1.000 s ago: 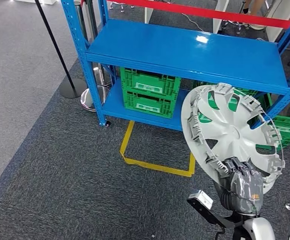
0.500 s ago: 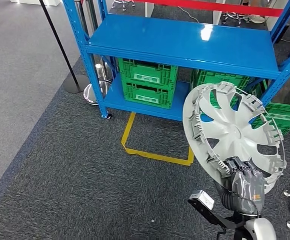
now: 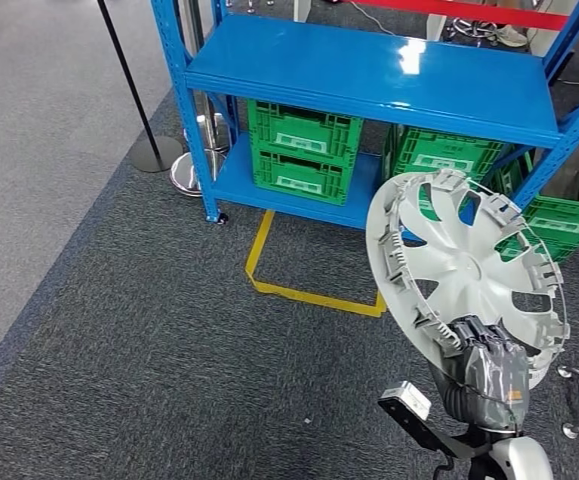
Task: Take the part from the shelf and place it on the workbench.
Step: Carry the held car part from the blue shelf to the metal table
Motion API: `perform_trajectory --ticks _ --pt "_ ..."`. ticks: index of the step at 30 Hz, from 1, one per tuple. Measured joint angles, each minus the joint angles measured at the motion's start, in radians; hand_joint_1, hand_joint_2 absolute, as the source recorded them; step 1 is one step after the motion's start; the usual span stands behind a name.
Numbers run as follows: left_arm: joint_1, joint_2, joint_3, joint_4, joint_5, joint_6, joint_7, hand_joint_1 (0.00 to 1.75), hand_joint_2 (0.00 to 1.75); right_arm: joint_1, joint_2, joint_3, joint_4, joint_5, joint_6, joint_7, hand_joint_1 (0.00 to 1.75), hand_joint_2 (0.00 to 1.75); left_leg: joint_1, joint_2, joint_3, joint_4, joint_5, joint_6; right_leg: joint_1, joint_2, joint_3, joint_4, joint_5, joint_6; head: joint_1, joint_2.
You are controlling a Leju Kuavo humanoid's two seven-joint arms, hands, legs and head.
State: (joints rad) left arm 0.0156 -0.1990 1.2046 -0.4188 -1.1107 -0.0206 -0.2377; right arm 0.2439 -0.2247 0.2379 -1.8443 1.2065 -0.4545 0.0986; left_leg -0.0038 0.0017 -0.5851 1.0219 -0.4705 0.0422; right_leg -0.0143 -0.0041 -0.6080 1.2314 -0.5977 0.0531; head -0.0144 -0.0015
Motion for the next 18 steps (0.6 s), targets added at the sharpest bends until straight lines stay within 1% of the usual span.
perform_trajectory --ticks 1,2,3,4,5,6,7,8,9,10,11,12,13,14,15,16,17,18 --pt "-0.001 0.0 0.001 0.0 -0.001 0.0 0.0 0.0 1.75 0.0 0.0 -0.002 0.0 0.0 0.0 0.0 1.75 1.75 0.001 0.0 -0.009 0.006 0.003 -0.003 -0.002 0.0 0.042 -0.063 0.024 0.001 0.0 0.0" --pt "-0.001 -0.001 0.002 -0.001 -0.003 0.0 0.0 0.0 1.75 -0.001 0.0 -0.004 0.0 0.0 0.0 -0.001 1.75 1.75 0.0 -0.001 -0.018 0.012 0.007 -0.008 -0.001 0.001 0.086 -0.13 0.036 0.001 0.0 0.0" --pt "-0.002 -0.002 0.002 -0.002 -0.005 0.0 0.0 0.0 1.75 -0.001 0.0 -0.005 0.0 0.0 0.0 -0.001 1.75 1.75 -0.001 -0.001 -0.025 0.017 0.013 -0.014 -0.001 0.002 0.12 -0.184 0.037 -0.001 0.0 0.0" --pt "-0.002 -0.002 0.004 -0.003 -0.008 0.0 0.0 0.0 1.75 -0.001 0.0 -0.006 0.0 0.0 -0.001 -0.001 1.75 1.75 -0.002 -0.001 -0.032 0.02 0.02 -0.019 0.001 0.004 0.138 -0.218 0.032 -0.004 -0.001 0.0" --pt "-0.003 -0.002 0.006 -0.003 -0.01 0.0 0.0 0.0 1.75 0.0 0.0 -0.007 0.0 0.0 -0.001 -0.002 1.75 1.75 -0.003 -0.001 -0.036 0.02 0.03 -0.024 0.004 0.005 0.144 -0.23 0.03 -0.008 -0.001 0.0" --pt "-0.003 -0.003 0.009 -0.003 -0.012 0.0 0.0 0.0 1.75 0.001 0.0 -0.008 0.0 0.0 -0.001 -0.002 1.75 1.75 -0.003 -0.002 -0.041 0.019 0.037 -0.03 0.003 0.005 0.136 -0.233 0.035 -0.013 -0.001 0.0" --pt "-0.003 -0.003 0.012 -0.004 -0.015 0.001 0.0 0.0 1.75 0.001 0.0 -0.008 0.0 0.0 -0.001 -0.002 1.75 1.75 -0.002 -0.002 -0.046 0.022 0.032 -0.035 0.002 0.003 0.128 -0.234 0.043 -0.019 -0.001 0.0" --pt "-0.002 -0.003 0.014 -0.004 -0.017 0.001 0.0 0.0 1.75 0.002 0.0 -0.009 0.0 0.0 -0.001 -0.003 1.75 1.75 -0.002 -0.002 -0.051 0.033 0.012 -0.04 0.001 0.002 0.119 -0.234 0.05 -0.027 -0.002 0.0" --pt "-0.002 -0.003 0.016 -0.004 -0.019 0.001 0.0 0.0 1.75 0.002 0.0 -0.01 0.0 0.0 -0.001 -0.003 1.75 1.75 -0.001 -0.003 -0.059 0.063 -0.028 -0.046 0.0 -0.001 0.108 -0.233 0.06 -0.036 -0.003 0.0" --pt "-0.002 -0.003 0.018 -0.004 -0.022 0.001 0.0 0.0 1.75 0.002 0.0 -0.011 0.0 0.0 -0.001 -0.003 1.75 1.75 0.001 -0.003 -0.069 0.112 -0.079 -0.049 0.001 -0.002 0.099 -0.231 0.069 -0.043 -0.004 0.0" --pt "-0.003 -0.003 0.019 -0.004 -0.025 0.001 0.0 0.0 1.75 0.002 0.0 -0.012 0.0 0.0 -0.001 -0.003 1.75 1.75 0.001 -0.003 -0.079 0.174 -0.127 -0.052 0.003 -0.004 0.085 -0.228 0.077 -0.049 -0.004 0.0" --pt "-0.004 -0.003 0.02 -0.004 -0.028 0.001 0.0 0.0 1.75 0.002 0.0 -0.014 0.0 0.0 -0.001 -0.003 1.75 1.75 0.002 -0.003 -0.086 0.236 -0.16 -0.053 0.005 -0.005 0.07 -0.223 0.087 -0.053 -0.004 0.0" --pt "-0.005 -0.003 0.021 -0.004 -0.03 0.001 0.0 0.0 1.75 0.002 0.0 -0.014 0.0 -0.001 -0.001 -0.003 1.75 1.75 0.003 -0.003 -0.085 0.277 -0.166 -0.053 0.006 -0.006 0.054 -0.218 0.095 -0.054 -0.004 0.0" --pt "-0.006 -0.003 0.023 -0.004 -0.032 0.001 0.0 0.0 1.75 0.002 0.0 -0.015 0.0 -0.001 -0.001 -0.003 1.75 1.75 0.003 -0.003 -0.072 0.291 -0.15 -0.053 0.008 -0.006 0.038 -0.212 0.103 -0.054 -0.004 0.0" --pt "-0.007 -0.003 0.024 -0.004 -0.033 0.001 -0.001 0.0 1.75 0.002 0.001 -0.015 0.0 -0.001 -0.001 -0.003 1.75 1.75 0.003 -0.003 -0.044 0.27 -0.119 -0.05 0.01 -0.006 0.021 -0.205 0.111 -0.054 -0.004 0.0" --pt "-0.008 -0.003 0.025 -0.004 -0.035 0.001 -0.001 0.0 1.75 0.002 0.001 -0.015 0.0 -0.001 -0.001 -0.003 1.75 1.75 0.004 -0.003 -0.004 0.221 -0.09 -0.047 0.011 -0.006 0.007 -0.199 0.119 -0.053 -0.004 0.0" --pt "-0.01 -0.003 0.025 -0.004 -0.037 0.002 -0.001 0.0 1.75 0.003 0.001 -0.015 0.0 -0.001 -0.001 -0.003 1.75 1.75 0.002 -0.004 0.042 0.153 -0.079 -0.042 0.013 -0.006 -0.006 -0.195 0.126 -0.051 -0.004 0.0" --pt "-0.012 -0.003 0.026 -0.004 -0.04 0.002 -0.002 0.0 1.75 0.003 0.001 -0.015 0.0 -0.001 -0.001 -0.003 1.75 1.75 0.001 -0.004 0.086 0.082 -0.082 -0.037 0.014 -0.006 -0.015 -0.192 0.135 -0.048 -0.003 0.0"
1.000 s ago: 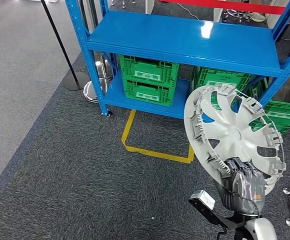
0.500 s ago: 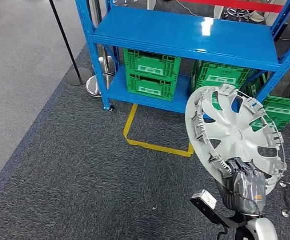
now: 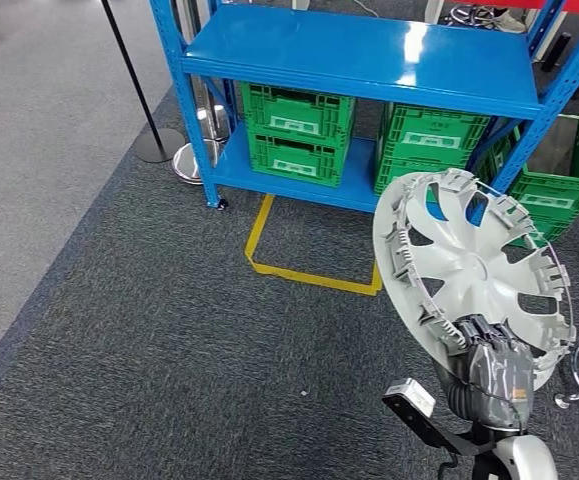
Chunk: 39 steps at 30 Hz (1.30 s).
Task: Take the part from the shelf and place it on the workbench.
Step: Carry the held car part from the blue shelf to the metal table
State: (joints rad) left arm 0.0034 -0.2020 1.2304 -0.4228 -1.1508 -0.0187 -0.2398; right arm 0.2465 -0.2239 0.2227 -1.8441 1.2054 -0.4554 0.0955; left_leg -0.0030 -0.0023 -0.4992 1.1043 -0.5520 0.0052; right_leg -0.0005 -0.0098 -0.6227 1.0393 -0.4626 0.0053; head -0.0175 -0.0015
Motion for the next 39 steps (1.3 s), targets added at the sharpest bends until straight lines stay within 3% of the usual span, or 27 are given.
perform_trajectory --ticks 2,4,5,6,8,9,10,11,12,13,14,16,17,18,20,22,24,25,26,27,29,30,31,33,35,36,39 --pt "-0.004 0.0 0.002 0.0 -0.006 0.001 -0.001 0.0 1.75 -0.001 0.0 -0.001 0.0 -0.001 0.0 0.0 1.75 1.75 -0.006 -0.001 0.04 -0.084 -0.016 0.008 -0.002 -0.001 -0.01 -0.004 0.022 0.01 0.0 0.0" --pt "-0.003 0.0 0.006 0.0 -0.01 0.001 -0.002 0.0 1.75 0.0 0.0 -0.001 0.0 -0.001 0.0 -0.001 1.75 1.75 -0.008 0.001 0.028 -0.101 0.004 0.017 -0.006 0.001 -0.018 -0.011 0.038 0.024 0.0 0.0" --pt "-0.003 0.0 0.008 0.0 -0.011 0.002 -0.002 0.0 1.75 0.001 0.0 -0.001 0.0 -0.002 0.0 -0.002 1.75 1.75 -0.007 0.003 0.016 -0.105 0.018 0.025 -0.008 0.004 -0.025 -0.006 0.023 0.029 0.001 0.0" --pt "-0.003 0.0 0.01 -0.001 -0.012 0.002 -0.002 0.0 1.75 0.003 0.0 -0.001 0.001 -0.002 0.0 -0.002 1.75 1.75 -0.005 0.005 0.002 -0.108 0.032 0.032 -0.009 0.006 -0.035 0.016 -0.014 0.033 0.002 0.0" --pt "-0.003 0.002 0.01 -0.001 -0.012 0.002 -0.002 0.0 1.75 0.003 0.0 -0.001 0.001 -0.003 0.001 -0.003 1.75 1.75 -0.004 0.007 -0.03 -0.109 0.06 0.043 -0.011 0.008 -0.054 0.109 -0.126 0.039 0.007 0.0" --pt "-0.003 0.002 0.01 -0.001 -0.012 0.002 -0.002 0.0 1.75 0.003 0.0 -0.001 0.001 -0.003 0.001 -0.003 1.75 1.75 -0.005 0.007 -0.048 -0.109 0.074 0.043 -0.012 0.008 -0.059 0.17 -0.165 0.041 0.008 0.0" --pt "-0.004 0.002 0.011 -0.001 -0.012 0.002 -0.002 0.0 1.75 0.003 0.0 -0.001 0.002 -0.003 0.001 -0.003 1.75 1.75 -0.005 0.007 -0.066 -0.108 0.089 0.043 -0.012 0.008 -0.057 0.222 -0.174 0.043 0.008 0.0" --pt "-0.004 0.002 0.011 -0.001 -0.012 0.002 -0.002 0.0 1.75 0.003 0.0 -0.001 0.002 -0.003 0.001 -0.004 1.75 1.75 -0.005 0.008 -0.085 -0.107 0.103 0.041 -0.012 0.008 -0.045 0.253 -0.155 0.045 0.008 0.0" --pt "-0.003 0.002 0.011 -0.001 -0.012 0.002 -0.002 0.0 1.75 0.003 0.0 -0.001 0.002 -0.003 0.001 -0.004 1.75 1.75 -0.005 0.009 -0.104 -0.105 0.117 0.039 -0.012 0.008 -0.021 0.256 -0.117 0.046 0.008 0.0" --pt "-0.003 0.001 0.012 -0.001 -0.012 0.002 -0.002 0.0 1.75 0.003 0.0 -0.001 0.003 -0.003 0.001 -0.004 1.75 1.75 -0.004 0.009 -0.121 -0.102 0.129 0.036 -0.012 0.008 0.02 0.225 -0.081 0.048 0.008 0.0" --pt "-0.004 0.001 0.013 -0.001 -0.012 0.002 -0.002 0.0 1.75 0.002 0.0 -0.001 0.003 -0.003 0.001 -0.003 1.75 1.75 -0.004 0.009 -0.136 -0.098 0.141 0.032 -0.013 0.008 0.078 0.159 -0.068 0.048 0.009 0.0" --pt "-0.004 0.0 0.014 -0.001 -0.012 0.002 -0.002 0.0 1.75 0.0 0.0 -0.002 0.002 -0.003 0.001 -0.003 1.75 1.75 -0.007 0.009 -0.155 -0.089 0.164 0.023 -0.012 0.01 0.201 -0.014 -0.104 0.043 0.009 0.0" --pt "-0.004 0.0 0.015 -0.001 -0.012 0.002 -0.002 0.0 1.75 0.0 0.0 -0.002 0.002 -0.003 0.001 -0.004 1.75 1.75 -0.008 0.009 -0.16 -0.089 0.176 0.019 -0.011 0.011 0.235 -0.073 -0.127 0.039 0.01 0.0" --pt "-0.004 0.0 0.015 -0.001 -0.012 0.002 -0.002 0.0 1.75 0.0 0.0 -0.002 0.002 -0.003 0.001 -0.004 1.75 1.75 -0.008 0.008 -0.164 -0.089 0.189 0.015 -0.01 0.011 0.245 -0.101 -0.137 0.035 0.01 0.0" --pt "-0.002 0.002 0.017 -0.001 -0.012 0.002 -0.002 0.0 1.75 0.001 0.0 -0.001 0.003 -0.003 0.001 -0.004 1.75 1.75 -0.005 0.006 -0.173 -0.085 0.183 0.004 -0.011 0.008 0.222 -0.096 -0.123 0.021 0.01 0.0" --pt "0.002 0.002 0.019 -0.001 -0.012 0.002 -0.002 0.0 1.75 0.001 0.0 -0.001 0.004 -0.003 0.001 -0.004 1.75 1.75 -0.002 0.005 -0.185 -0.024 0.093 -0.006 -0.012 0.003 0.194 -0.091 -0.1 0.005 0.007 0.0" --pt "0.003 0.002 0.019 -0.001 -0.015 0.002 -0.002 0.0 1.75 0.001 0.001 -0.001 0.004 -0.003 0.001 -0.004 1.75 1.75 0.001 0.005 -0.197 0.1 -0.018 -0.011 -0.009 0.001 0.165 -0.083 -0.076 -0.003 0.006 0.0" --pt "0.001 0.002 0.019 -0.001 -0.017 0.002 -0.002 0.0 1.75 0.001 0.001 -0.001 0.004 -0.003 0.001 -0.004 1.75 1.75 0.002 0.005 -0.198 0.161 -0.04 -0.012 -0.007 -0.001 0.147 -0.077 -0.065 -0.004 0.006 0.0" --pt "0.0 0.002 0.019 -0.001 -0.02 0.002 -0.002 0.0 1.75 0.001 0.001 -0.001 0.004 -0.003 0.001 -0.005 1.75 1.75 0.002 0.005 -0.192 0.202 -0.032 -0.012 -0.006 -0.001 0.128 -0.07 -0.054 -0.004 0.006 0.0" --pt "-0.002 0.002 0.019 -0.001 -0.022 0.002 -0.002 0.0 1.75 0.001 0.001 -0.001 0.004 -0.004 0.001 -0.005 1.75 1.75 0.003 0.005 -0.177 0.216 0.001 -0.011 -0.004 -0.002 0.107 -0.061 -0.045 -0.003 0.006 0.0" --pt "-0.003 0.002 0.019 -0.001 -0.026 0.003 -0.002 0.0 1.75 0.002 0.001 -0.002 0.004 -0.009 0.001 -0.006 1.75 1.75 0.003 0.004 -0.108 0.154 0.064 -0.005 -0.003 -0.002 0.065 -0.042 -0.03 0.0 0.006 0.0" --pt "-0.003 0.003 0.019 -0.001 -0.029 0.004 -0.002 0.0 1.75 0.003 0.001 -0.004 0.004 -0.016 0.001 -0.006 1.75 1.75 0.002 0.004 -0.058 0.085 0.064 -0.001 -0.001 -0.001 0.05 -0.033 -0.024 0.003 0.006 0.0" --pt "-0.004 0.004 0.02 -0.001 -0.033 0.006 -0.002 0.0 1.75 0.005 0.001 -0.006 0.003 -0.027 0.001 -0.008 1.75 1.75 0.001 0.003 -0.012 0.014 0.044 0.004 -0.001 -0.002 0.041 -0.027 -0.017 0.007 0.006 0.0" --pt "-0.007 0.004 0.026 -0.001 -0.043 0.009 -0.001 0.0 1.75 0.008 0.001 -0.013 0.003 -0.053 0.002 -0.017 1.75 1.75 -0.004 0.002 0.036 -0.079 0.002 0.009 0.0 -0.003 0.026 -0.021 -0.001 0.018 0.007 0.0" --pt "-0.009 0.003 0.034 -0.001 -0.055 0.011 0.0 0.0 1.75 0.012 0.001 -0.02 0.002 -0.079 0.005 -0.029 1.75 1.75 -0.002 0.004 0.028 -0.1 0.002 0.02 -0.002 -0.001 0.006 -0.014 0.002 0.028 0.007 0.0" --pt "-0.009 0.004 0.039 -0.001 -0.06 0.012 0.001 0.0 1.75 0.014 0.001 -0.023 0.002 -0.09 0.008 -0.033 1.75 1.75 0.0 0.006 0.021 -0.103 0.009 0.028 -0.002 0.001 -0.008 0.006 -0.015 0.033 0.008 0.0" --pt "-0.008 0.005 0.049 -0.001 -0.07 0.013 0.001 0.0 1.75 0.019 0.001 -0.03 0.003 -0.124 0.024 -0.042 1.75 1.75 -0.002 0.008 -0.009 -0.104 0.034 0.044 -0.005 0.006 -0.067 0.165 -0.124 0.042 0.01 0.0"
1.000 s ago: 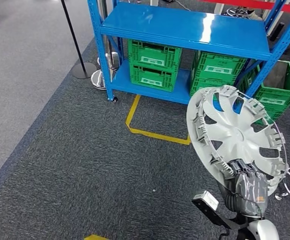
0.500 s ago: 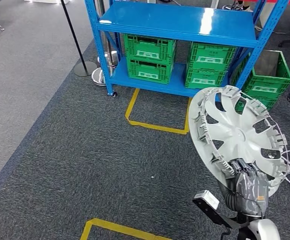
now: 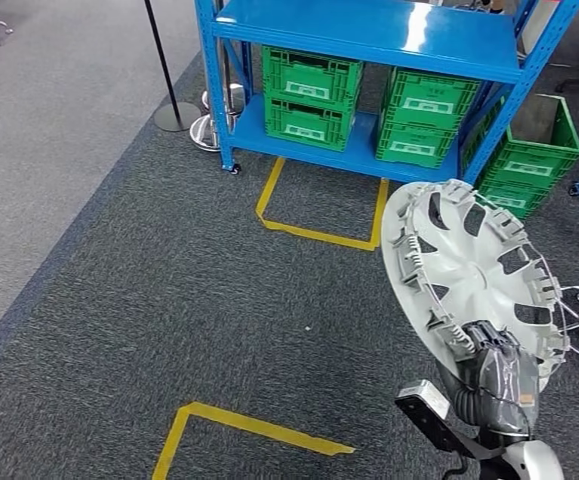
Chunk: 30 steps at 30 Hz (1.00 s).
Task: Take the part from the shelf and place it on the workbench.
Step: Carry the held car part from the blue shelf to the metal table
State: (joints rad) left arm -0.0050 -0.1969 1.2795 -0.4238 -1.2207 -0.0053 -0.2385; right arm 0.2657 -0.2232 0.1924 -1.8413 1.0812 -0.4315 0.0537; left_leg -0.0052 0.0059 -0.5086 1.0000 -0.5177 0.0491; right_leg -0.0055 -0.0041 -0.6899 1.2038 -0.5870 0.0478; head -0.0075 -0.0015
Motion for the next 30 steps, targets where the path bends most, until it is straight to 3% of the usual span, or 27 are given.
perform_trajectory --ticks 2,3,5,7,9,11,12,14,16,17,18,19,21,23,27,28,30 --pt "0.0 0.0 0.006 0.0 -0.006 0.0 0.0 0.0 1.75 0.002 0.0 -0.006 0.001 -0.021 0.009 -0.008 1.75 1.75 -0.004 0.001 -0.02 0.002 0.015 0.001 -0.001 0.0 -0.012 0.079 -0.033 0.002 0.0 0.0" --pt "0.0 -0.001 0.01 0.0 -0.009 0.0 0.0 0.0 1.75 0.003 0.0 -0.009 0.001 -0.029 0.013 -0.012 1.75 1.75 -0.004 0.001 -0.027 0.003 0.021 0.001 -0.001 0.0 0.009 0.066 -0.023 0.002 0.0 0.0" --pt "0.0 -0.002 0.018 0.0 -0.015 0.0 0.001 0.0 1.75 0.004 0.0 -0.014 0.001 -0.044 0.018 -0.018 1.75 1.75 -0.005 0.001 -0.037 0.006 0.029 -0.003 -0.001 0.0 0.099 -0.059 0.026 -0.001 0.0 0.0" --pt "-0.001 -0.002 0.024 0.0 -0.02 0.0 0.001 0.0 1.75 0.003 0.0 -0.018 0.001 -0.057 0.02 -0.023 1.75 1.75 -0.009 0.001 -0.045 0.012 0.035 -0.01 0.001 0.0 0.178 -0.183 0.05 -0.005 -0.001 0.0" --pt "-0.002 -0.002 0.03 0.0 -0.025 0.0 0.001 0.0 1.75 0.004 0.0 -0.022 0.0 -0.066 0.02 -0.028 1.75 1.75 -0.012 0.001 -0.054 0.017 0.042 -0.02 0.003 0.002 0.196 -0.218 0.048 -0.011 -0.001 0.0" --pt "-0.003 -0.002 0.035 0.0 -0.027 0.0 0.001 0.0 1.75 0.007 0.0 -0.026 0.0 -0.074 0.021 -0.03 1.75 1.75 -0.011 0.0 -0.06 0.021 0.044 -0.029 0.0 0.002 0.191 -0.22 0.057 -0.023 -0.001 0.0" --pt "-0.003 -0.002 0.037 0.0 -0.028 0.0 0.001 0.0 1.75 0.008 0.0 -0.028 0.0 -0.079 0.021 -0.031 1.75 1.75 -0.01 -0.002 -0.066 0.035 0.031 -0.035 -0.002 0.001 0.188 -0.221 0.063 -0.029 -0.002 0.0" --pt "-0.003 -0.001 0.041 0.0 -0.03 0.0 0.001 0.0 1.75 0.007 0.001 -0.032 0.0 -0.093 0.022 -0.033 1.75 1.75 -0.006 -0.004 -0.098 0.12 -0.03 -0.047 -0.005 -0.001 0.182 -0.223 0.071 -0.039 -0.004 0.0" --pt "-0.004 -0.001 0.043 0.002 -0.036 0.002 0.003 0.0 1.75 0.008 0.001 -0.039 0.0 -0.112 0.025 -0.04 1.75 1.75 -0.001 -0.004 -0.145 0.25 -0.096 -0.054 -0.004 -0.002 0.172 -0.221 0.077 -0.042 -0.005 0.0" --pt "-0.004 -0.001 0.043 0.003 -0.04 0.003 0.006 0.0 1.75 0.009 0.001 -0.043 0.0 -0.123 0.027 -0.044 1.75 1.75 0.0 -0.004 -0.156 0.289 -0.107 -0.056 -0.004 -0.002 0.168 -0.219 0.078 -0.042 -0.005 0.0" --pt "-0.004 0.0 0.043 0.006 -0.044 0.004 0.009 0.0 1.75 0.011 0.001 -0.048 0.0 -0.134 0.029 -0.05 1.75 1.75 0.001 -0.004 -0.15 0.292 -0.099 -0.056 -0.003 -0.001 0.164 -0.216 0.08 -0.042 -0.005 0.0" --pt "-0.005 0.0 0.043 0.008 -0.047 0.006 0.013 0.0 1.75 0.014 0.001 -0.054 0.0 -0.144 0.03 -0.056 1.75 1.75 0.002 -0.004 -0.126 0.254 -0.073 -0.055 -0.003 -0.001 0.162 -0.214 0.08 -0.041 -0.005 0.0" --pt "-0.007 0.004 0.043 0.014 -0.053 0.01 0.016 0.0 1.75 0.019 0.001 -0.067 0.002 -0.162 0.03 -0.071 1.75 1.75 0.001 -0.004 -0.056 0.125 -0.013 -0.048 -0.002 -0.001 0.159 -0.208 0.08 -0.039 -0.005 0.0" --pt "-0.012 0.008 0.044 0.021 -0.06 0.013 0.016 0.0 1.75 0.02 0.001 -0.083 0.006 -0.174 0.03 -0.089 1.75 1.75 -0.001 -0.005 -0.017 0.038 0.007 -0.039 0.001 0.001 0.15 -0.202 0.083 -0.031 -0.005 0.0" --pt "-0.016 0.014 0.044 0.035 -0.07 0.015 0.015 0.0 1.75 0.023 0.001 -0.106 0.014 -0.201 0.036 -0.13 1.75 1.75 0.001 -0.004 -0.025 0.013 0.013 -0.015 0.001 0.001 0.127 -0.192 0.081 -0.007 -0.003 0.0" --pt "-0.017 0.015 0.044 0.037 -0.072 0.016 0.015 0.0 1.75 0.024 0.001 -0.111 0.016 -0.209 0.037 -0.139 1.75 1.75 0.003 -0.003 -0.027 0.009 0.018 -0.009 0.0 0.001 0.114 -0.168 0.062 -0.002 -0.002 0.0" --pt "-0.019 0.018 0.044 0.041 -0.076 0.015 0.013 0.0 1.75 0.025 0.001 -0.121 0.018 -0.226 0.043 -0.158 1.75 1.75 0.002 -0.002 -0.034 0.008 0.024 -0.001 -0.002 0.002 0.064 -0.056 -0.003 0.005 -0.001 0.0"
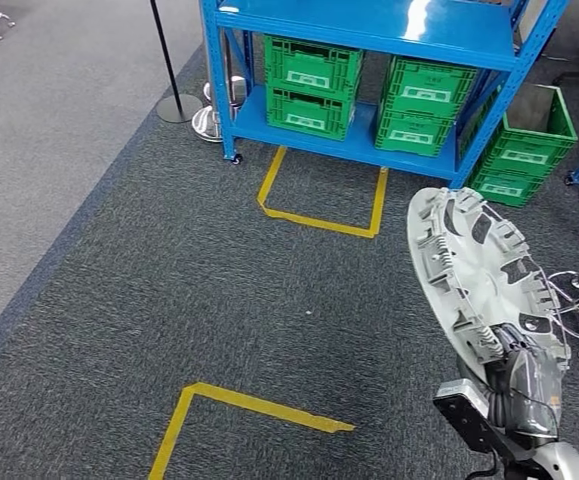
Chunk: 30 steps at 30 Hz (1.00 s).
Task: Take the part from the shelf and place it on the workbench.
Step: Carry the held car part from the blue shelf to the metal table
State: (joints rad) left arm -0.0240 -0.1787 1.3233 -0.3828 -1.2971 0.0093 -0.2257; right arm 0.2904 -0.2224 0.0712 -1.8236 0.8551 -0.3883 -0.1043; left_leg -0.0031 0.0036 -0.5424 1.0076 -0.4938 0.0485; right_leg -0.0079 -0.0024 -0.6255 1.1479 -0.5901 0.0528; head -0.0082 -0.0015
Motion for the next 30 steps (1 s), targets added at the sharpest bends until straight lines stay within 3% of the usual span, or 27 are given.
perform_trajectory --ticks 2,3,4,7,9,13,21,30 --pt "0.0 0.002 0.0 0.003 -0.003 -0.002 -0.001 0.0 1.75 -0.001 -0.001 -0.008 0.001 -0.013 0.012 -0.015 1.75 1.75 -0.003 0.001 -0.006 0.002 0.003 0.002 -0.001 0.0 -0.048 0.116 -0.043 0.005 0.0 0.0" --pt "0.0 0.002 0.001 0.004 -0.004 -0.002 -0.001 0.0 1.75 -0.002 -0.004 -0.012 0.001 -0.014 0.019 -0.02 1.75 1.75 -0.004 0.001 -0.008 0.003 0.004 0.003 -0.002 0.0 -0.051 0.128 -0.038 0.005 0.0 0.0" --pt "0.0 0.003 0.001 0.006 -0.005 -0.003 -0.001 0.0 1.75 -0.003 -0.009 -0.015 0.001 -0.009 0.025 -0.024 1.75 1.75 -0.004 0.001 -0.009 0.005 0.004 0.002 -0.002 0.0 -0.033 0.099 -0.014 0.005 0.0 0.0" --pt "-0.001 0.004 0.005 0.008 -0.006 -0.004 -0.006 0.0 1.75 -0.021 -0.041 -0.025 -0.013 0.027 0.038 -0.028 1.75 1.75 -0.006 0.0 -0.013 0.012 0.004 -0.002 -0.002 0.0 0.067 -0.087 0.067 -0.001 0.0 0.0" --pt "-0.001 0.006 0.008 0.008 -0.008 -0.005 -0.01 0.0 1.75 -0.041 -0.068 -0.035 -0.035 0.048 0.052 -0.026 1.75 1.75 -0.011 0.001 -0.023 0.018 0.007 -0.008 -0.001 0.0 0.091 -0.14 0.072 -0.006 0.0 0.0" --pt "-0.003 0.008 0.017 0.008 -0.011 -0.009 -0.013 0.0 1.75 -0.098 -0.118 -0.042 -0.068 0.061 0.1 -0.01 1.75 1.75 -0.015 0.001 -0.031 0.02 0.015 -0.002 0.0 0.002 0.087 -0.147 0.076 -0.01 -0.001 0.0" --pt "-0.005 0.007 0.027 0.008 -0.011 -0.01 -0.014 0.0 1.75 -0.149 -0.154 -0.038 -0.092 0.061 0.115 -0.004 1.75 1.75 -0.012 0.0 -0.031 0.008 0.028 -0.015 0.004 -0.002 0.082 -0.146 0.082 -0.021 -0.001 0.0" --pt "-0.004 0.007 0.031 0.008 -0.013 -0.011 -0.014 0.0 1.75 -0.149 -0.175 -0.04 -0.095 0.055 0.115 -0.014 1.75 1.75 -0.01 0.0 -0.035 0.009 0.03 -0.019 0.005 -0.002 0.08 -0.146 0.084 -0.024 -0.001 0.0"
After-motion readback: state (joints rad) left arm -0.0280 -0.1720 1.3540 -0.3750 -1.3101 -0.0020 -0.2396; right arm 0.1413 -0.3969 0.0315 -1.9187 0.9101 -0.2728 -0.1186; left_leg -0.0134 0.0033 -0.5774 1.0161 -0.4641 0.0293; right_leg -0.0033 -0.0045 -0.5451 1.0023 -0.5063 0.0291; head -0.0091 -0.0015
